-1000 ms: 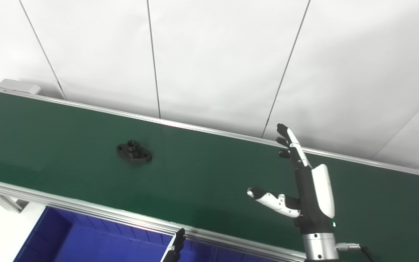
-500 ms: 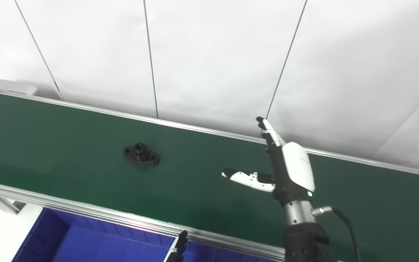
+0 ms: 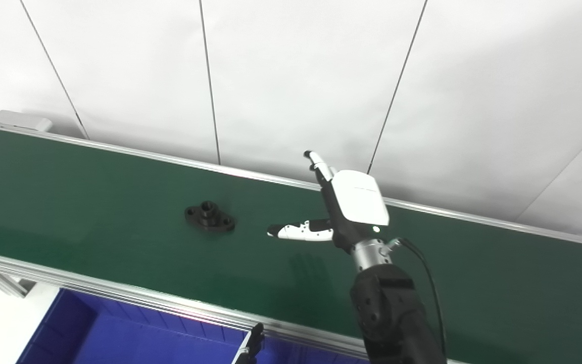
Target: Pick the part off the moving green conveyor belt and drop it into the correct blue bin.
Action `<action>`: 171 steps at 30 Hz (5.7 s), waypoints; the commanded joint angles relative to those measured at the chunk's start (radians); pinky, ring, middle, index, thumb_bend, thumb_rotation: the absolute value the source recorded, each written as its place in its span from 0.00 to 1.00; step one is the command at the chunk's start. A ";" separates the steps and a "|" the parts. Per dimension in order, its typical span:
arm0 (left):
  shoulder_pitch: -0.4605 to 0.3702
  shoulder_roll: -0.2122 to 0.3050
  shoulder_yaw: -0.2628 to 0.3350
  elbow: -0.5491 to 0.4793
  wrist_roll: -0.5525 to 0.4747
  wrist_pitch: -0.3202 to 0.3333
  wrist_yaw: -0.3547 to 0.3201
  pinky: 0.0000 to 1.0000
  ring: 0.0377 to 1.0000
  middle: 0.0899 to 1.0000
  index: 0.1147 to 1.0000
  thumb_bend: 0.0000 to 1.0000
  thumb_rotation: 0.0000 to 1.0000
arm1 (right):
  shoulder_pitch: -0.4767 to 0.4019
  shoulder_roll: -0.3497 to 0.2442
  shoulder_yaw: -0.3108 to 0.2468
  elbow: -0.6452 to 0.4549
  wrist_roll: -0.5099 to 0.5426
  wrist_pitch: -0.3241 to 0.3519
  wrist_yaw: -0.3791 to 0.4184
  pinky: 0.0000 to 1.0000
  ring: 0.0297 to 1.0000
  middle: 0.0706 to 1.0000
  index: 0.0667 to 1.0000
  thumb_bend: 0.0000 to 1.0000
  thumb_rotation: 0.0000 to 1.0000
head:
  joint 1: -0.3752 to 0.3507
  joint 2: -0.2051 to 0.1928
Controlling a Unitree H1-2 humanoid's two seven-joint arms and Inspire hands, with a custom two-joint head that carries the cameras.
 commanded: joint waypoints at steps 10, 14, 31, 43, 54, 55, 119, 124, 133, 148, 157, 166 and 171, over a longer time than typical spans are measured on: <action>0.032 -0.030 -0.044 -0.032 0.003 -0.005 0.004 1.00 1.00 1.00 1.00 0.65 1.00 | -0.127 0.028 0.051 0.123 -0.013 0.037 -0.024 0.48 0.60 0.75 0.88 1.00 0.67 | 0.043 0.008; 0.037 -0.031 -0.052 -0.033 0.027 -0.006 0.011 1.00 0.99 0.98 1.00 0.64 1.00 | -0.148 0.032 0.060 0.169 -0.003 0.034 -0.045 0.42 0.53 0.72 0.86 1.00 0.64 | 0.046 0.013; 0.059 -0.032 -0.085 -0.081 0.010 0.051 0.005 1.00 1.00 0.98 1.00 0.61 1.00 | -0.210 0.051 0.109 0.268 0.026 0.045 -0.049 0.32 0.41 0.69 0.84 1.00 0.67 | 0.048 0.028; 0.064 -0.047 -0.117 -0.083 0.015 0.039 0.018 1.00 1.00 0.98 1.00 0.57 1.00 | -0.221 0.058 0.133 0.349 0.046 0.054 -0.046 0.31 0.41 0.71 0.85 1.00 0.65 | 0.077 0.034; 0.089 -0.041 -0.147 -0.104 0.015 0.030 0.036 1.00 1.00 0.99 1.00 0.49 1.00 | -0.224 0.049 0.166 0.498 0.074 0.031 -0.123 0.35 0.45 0.75 0.83 1.00 0.64 | 0.099 0.051; 0.091 -0.041 -0.149 -0.105 0.017 0.028 0.038 1.00 0.99 0.98 1.00 0.49 1.00 | -0.224 0.046 0.171 0.507 0.075 0.031 -0.128 0.34 0.44 0.73 0.82 1.00 0.63 | 0.104 0.054; 0.004 0.118 0.045 -0.275 -0.254 0.221 -0.053 1.00 1.00 1.00 1.00 0.67 1.00 | 0.356 -0.207 0.166 -0.513 -0.198 -0.002 0.172 0.13 0.17 0.43 0.45 0.53 0.00 | -0.302 0.249; -0.003 0.131 0.070 -0.304 -0.266 0.254 -0.065 1.00 1.00 1.00 1.00 0.66 1.00 | 0.518 -0.182 0.139 -0.642 -0.309 -0.030 0.293 0.13 0.18 0.43 0.45 0.53 0.00 | -0.361 0.289; -0.005 0.142 0.088 -0.357 -0.264 0.303 -0.073 1.00 1.00 1.00 1.00 0.66 1.00 | 0.742 -0.138 0.092 -0.682 -0.363 -0.088 0.284 0.11 0.15 0.43 0.45 0.53 0.00 | -0.403 0.334; 0.000 0.136 0.086 -0.393 -0.264 0.333 -0.074 1.00 1.00 1.00 1.00 0.64 1.00 | 0.769 -0.137 0.073 -0.469 -0.542 -0.120 0.344 0.24 0.30 0.54 0.64 0.92 0.45 | -0.392 0.333; 0.000 0.138 0.087 -0.394 -0.258 0.335 -0.075 1.00 1.00 1.00 1.00 0.65 1.00 | 0.801 -0.118 0.088 -0.522 -0.512 -0.141 0.356 0.35 0.49 0.72 0.80 1.00 0.76 | -0.392 0.331; 0.008 0.149 0.086 -0.389 -0.256 0.296 -0.085 1.00 1.00 1.00 1.00 0.65 1.00 | 0.984 0.000 0.084 -0.790 -0.006 -0.125 0.064 0.46 0.59 0.72 0.76 0.91 0.95 | -0.361 0.331; 0.004 0.167 0.089 -0.382 -0.247 0.248 -0.098 1.00 1.00 1.00 1.00 0.72 1.00 | 1.243 0.088 0.144 -0.795 0.546 -0.199 -0.171 0.62 0.71 0.76 0.75 0.84 0.89 | -0.357 0.344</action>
